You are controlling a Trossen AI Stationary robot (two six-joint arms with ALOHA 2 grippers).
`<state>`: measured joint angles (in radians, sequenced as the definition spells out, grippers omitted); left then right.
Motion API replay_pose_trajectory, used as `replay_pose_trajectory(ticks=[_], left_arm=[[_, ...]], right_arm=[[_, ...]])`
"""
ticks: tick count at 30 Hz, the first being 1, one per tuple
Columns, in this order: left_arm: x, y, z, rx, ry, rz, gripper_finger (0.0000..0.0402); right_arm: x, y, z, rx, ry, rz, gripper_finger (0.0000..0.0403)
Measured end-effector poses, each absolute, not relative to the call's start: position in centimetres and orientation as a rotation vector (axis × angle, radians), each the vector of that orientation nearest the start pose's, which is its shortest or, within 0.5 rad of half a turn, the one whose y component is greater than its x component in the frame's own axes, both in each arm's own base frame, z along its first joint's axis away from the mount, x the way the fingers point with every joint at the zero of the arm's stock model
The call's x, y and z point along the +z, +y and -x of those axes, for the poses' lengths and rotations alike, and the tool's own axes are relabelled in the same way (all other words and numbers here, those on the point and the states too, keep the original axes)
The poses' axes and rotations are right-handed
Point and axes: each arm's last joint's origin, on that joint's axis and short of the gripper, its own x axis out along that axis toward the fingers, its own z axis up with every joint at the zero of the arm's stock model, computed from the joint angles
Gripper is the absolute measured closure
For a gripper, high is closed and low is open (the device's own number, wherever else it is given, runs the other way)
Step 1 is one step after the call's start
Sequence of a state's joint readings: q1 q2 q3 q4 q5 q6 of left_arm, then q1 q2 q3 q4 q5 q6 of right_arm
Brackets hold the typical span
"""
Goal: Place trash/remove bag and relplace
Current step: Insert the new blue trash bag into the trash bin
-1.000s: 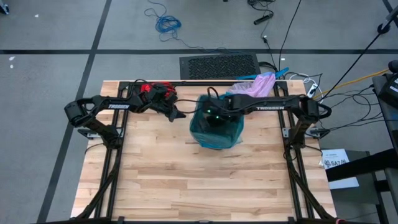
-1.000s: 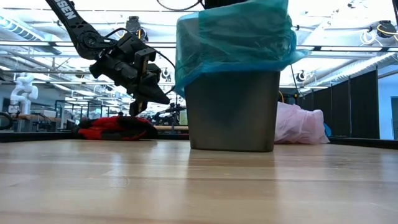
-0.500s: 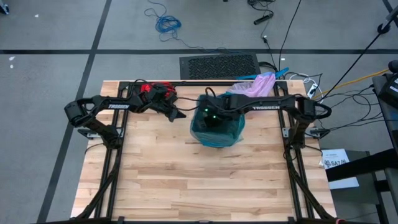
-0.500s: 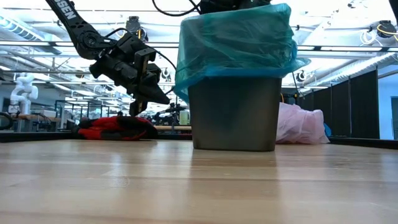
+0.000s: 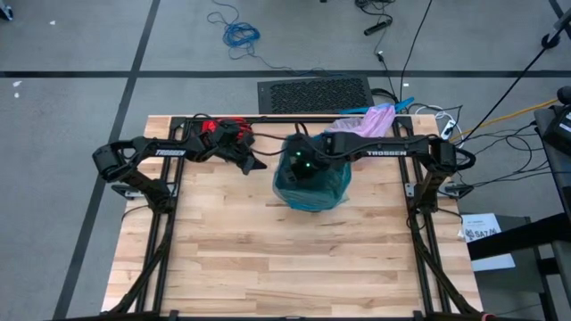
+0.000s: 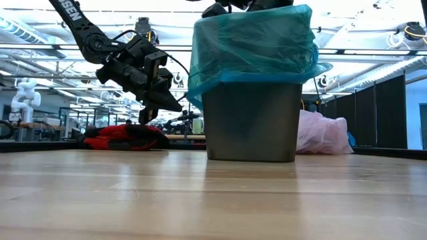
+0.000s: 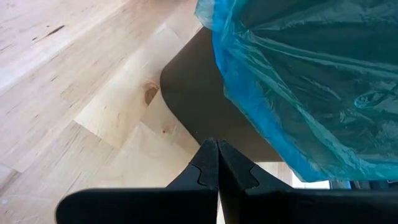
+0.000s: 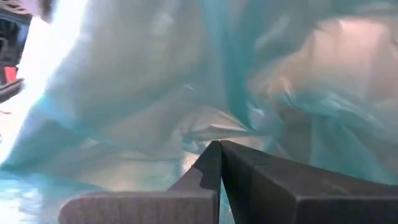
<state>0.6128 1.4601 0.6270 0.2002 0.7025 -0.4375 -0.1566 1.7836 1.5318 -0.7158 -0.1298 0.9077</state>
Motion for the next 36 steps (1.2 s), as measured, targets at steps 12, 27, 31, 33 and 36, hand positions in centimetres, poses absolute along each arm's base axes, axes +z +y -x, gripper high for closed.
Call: replay_pose_trajectory(ticks=[12, 27, 31, 33, 36], left_arm=[[17.2, 14.1, -23.4, 0.025, 0.52, 0.816, 0.0402], [17.2, 14.1, -23.4, 0.024, 0.519, 0.815, 0.0402], [17.4, 14.2, -23.4, 0.016, 0.501, 0.804, 0.0402], [18.0, 14.1, -23.3, 0.01, 0.481, 0.79, 0.0402], [19.5, 14.3, -23.3, 0.005, 0.432, 0.779, 0.0402]], right_arm=[[32.4, -5.5, -38.6, -0.335, 0.77, -0.751, 0.0403], [44.7, -3.9, -31.9, -0.592, 0.847, -0.318, 0.0296], [44.0, -3.0, -30.6, -0.652, 0.97, -0.377, 0.0254], [43.6, -2.7, -30.8, -0.658, 0.973, -0.393, 0.0238], [43.5, -2.5, -30.6, -0.714, 0.948, -0.406, 0.0222]])
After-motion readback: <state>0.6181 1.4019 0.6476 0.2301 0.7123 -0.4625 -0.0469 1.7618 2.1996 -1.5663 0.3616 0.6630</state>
